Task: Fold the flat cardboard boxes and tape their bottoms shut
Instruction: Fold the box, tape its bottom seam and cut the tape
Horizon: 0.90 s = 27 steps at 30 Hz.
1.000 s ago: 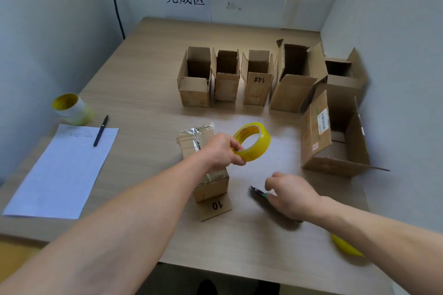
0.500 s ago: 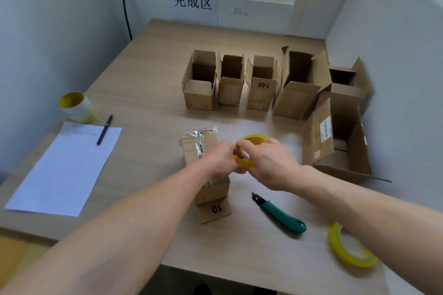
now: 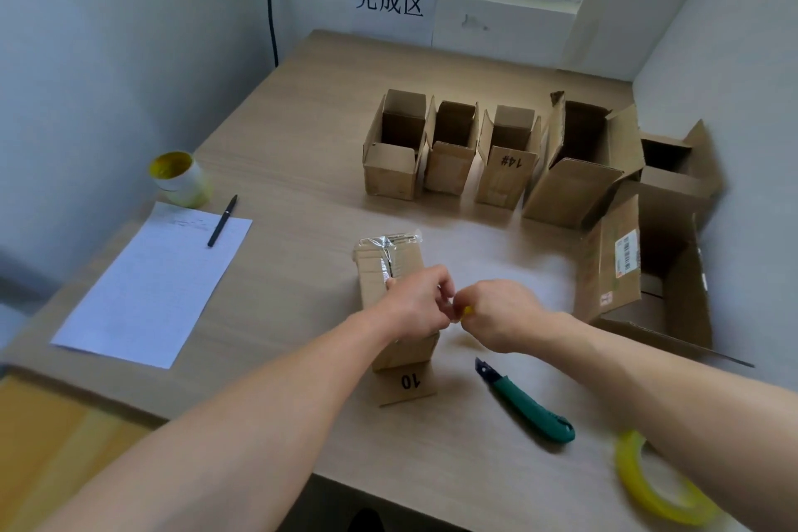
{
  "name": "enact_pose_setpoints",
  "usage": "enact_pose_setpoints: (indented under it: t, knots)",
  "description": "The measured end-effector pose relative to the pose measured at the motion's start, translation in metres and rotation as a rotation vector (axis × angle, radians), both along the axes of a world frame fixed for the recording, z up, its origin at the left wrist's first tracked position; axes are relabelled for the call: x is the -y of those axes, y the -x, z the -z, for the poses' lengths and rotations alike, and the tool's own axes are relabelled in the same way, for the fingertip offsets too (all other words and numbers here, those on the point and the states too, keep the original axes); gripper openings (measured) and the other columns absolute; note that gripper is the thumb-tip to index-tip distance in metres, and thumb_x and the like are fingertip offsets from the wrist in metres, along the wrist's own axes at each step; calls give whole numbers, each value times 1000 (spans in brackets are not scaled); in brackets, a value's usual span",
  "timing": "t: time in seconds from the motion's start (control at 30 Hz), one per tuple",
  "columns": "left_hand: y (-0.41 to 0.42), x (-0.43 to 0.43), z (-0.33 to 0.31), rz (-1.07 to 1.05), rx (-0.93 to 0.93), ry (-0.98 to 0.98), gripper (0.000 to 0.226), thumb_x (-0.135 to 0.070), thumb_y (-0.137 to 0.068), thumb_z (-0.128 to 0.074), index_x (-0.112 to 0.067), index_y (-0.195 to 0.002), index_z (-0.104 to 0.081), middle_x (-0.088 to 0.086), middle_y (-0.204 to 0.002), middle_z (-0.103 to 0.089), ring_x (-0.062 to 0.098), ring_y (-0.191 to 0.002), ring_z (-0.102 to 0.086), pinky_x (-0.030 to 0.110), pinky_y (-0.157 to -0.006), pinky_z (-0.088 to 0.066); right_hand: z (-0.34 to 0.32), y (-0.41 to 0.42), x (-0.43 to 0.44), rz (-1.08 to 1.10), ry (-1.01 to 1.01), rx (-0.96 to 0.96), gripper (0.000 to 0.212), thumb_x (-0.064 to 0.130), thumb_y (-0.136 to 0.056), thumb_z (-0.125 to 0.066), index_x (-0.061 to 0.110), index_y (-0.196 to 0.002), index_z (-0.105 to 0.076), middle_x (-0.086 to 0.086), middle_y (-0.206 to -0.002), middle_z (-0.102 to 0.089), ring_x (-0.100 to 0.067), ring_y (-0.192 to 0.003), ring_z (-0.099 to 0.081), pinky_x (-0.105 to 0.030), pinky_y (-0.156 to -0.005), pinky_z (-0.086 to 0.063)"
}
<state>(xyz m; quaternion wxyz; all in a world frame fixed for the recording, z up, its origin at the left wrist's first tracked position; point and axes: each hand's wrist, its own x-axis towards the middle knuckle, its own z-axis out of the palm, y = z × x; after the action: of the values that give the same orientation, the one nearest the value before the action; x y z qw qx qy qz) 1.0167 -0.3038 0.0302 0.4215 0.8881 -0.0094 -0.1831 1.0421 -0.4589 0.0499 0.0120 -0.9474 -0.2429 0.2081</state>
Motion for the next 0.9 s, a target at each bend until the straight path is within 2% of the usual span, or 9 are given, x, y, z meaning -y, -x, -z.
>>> enact_pose_setpoints:
  t: [0.1, 0.2, 0.3, 0.37, 0.47, 0.53, 0.63, 0.77, 0.9]
  knots:
    - [5, -4, 3, 58, 26, -30, 31, -7, -70, -66, -28, -78, -44, -18, -76, -67, 4, -83, -63, 55, -107, -36, 6, -6, 4, -7, -16, -30, 20, 33, -93, -49, 32, -102, -68, 3, -100, -70, -21, -90, -60, -32, -73, -49]
    - [16, -4, 7, 113, 92, -153, 30, -9, -77, -61, -30, -85, -42, -12, -88, -65, 12, -88, -57, 57, -116, -14, 8, -8, 8, -14, -39, -97, 17, 36, -93, -54, 32, -101, -69, 4, -100, -70, -17, -89, -58, -29, -72, -43]
    - [21, 0, 9, 120, 135, -210, 30, -3, -79, -53, -27, -92, -40, -9, -94, -60, 14, -92, -48, 60, -118, -4, 7, -2, 6, -57, 47, 11, 17, 29, -95, -50, 26, -99, -66, 2, -93, -67, -21, -86, -59, -30, -67, -43]
    - [23, 2, 10, 121, 133, -216, 33, 0, -77, -49, -27, -93, -39, -10, -96, -57, 12, -92, -44, 60, -118, -2, 7, 3, 8, -197, 222, 180, 16, 15, -93, -45, 20, -95, -59, -2, -92, -64, -26, -80, -59, -32, -60, -39]
    - [25, 3, 11, 119, 130, -215, 36, 1, -76, -48, -27, -96, -37, -10, -100, -56, 11, -94, -41, 59, -118, -1, 7, 2, 28, -274, 346, 228, 12, 9, -89, -46, 19, -89, -53, -3, -95, -62, -29, -82, -63, -31, -49, -31]
    - [26, 2, 12, 118, 127, -221, 37, 0, -76, -48, -28, -97, -36, -10, -101, -55, 11, -96, -41, 59, -118, 0, 9, 0, 40, -257, 315, 209, 6, 15, -90, -45, 18, -86, -48, -2, -88, -59, -29, -75, -58, -32, -50, -31]
    - [24, 3, 12, 124, 123, -215, 37, 0, -76, -48, -28, -97, -36, -9, -101, -55, 11, -96, -42, 60, -118, 1, 12, 8, 47, -243, 225, 154, 7, 21, -89, -45, 18, -85, -50, 0, -79, -55, -26, -67, -51, -33, -55, -39]
    - [24, 2, 10, 135, 124, -220, 35, 0, -77, -47, -27, -98, -37, -9, -101, -55, 13, -101, -44, 60, -118, 0, 17, 26, 43, -239, 151, 112, 11, 31, -89, -48, 21, -83, -48, -2, -84, -61, -27, -73, -54, -33, -60, -40]
    - [24, 3, 9, 140, 137, -213, 35, 0, -77, -47, -26, -98, -37, -9, -102, -56, 15, -104, -46, 60, -118, -1, 24, 42, 47, -224, 129, 103, 8, 30, -89, -49, 26, -84, -44, -3, -95, -66, -29, -86, -62, -30, -63, -32]
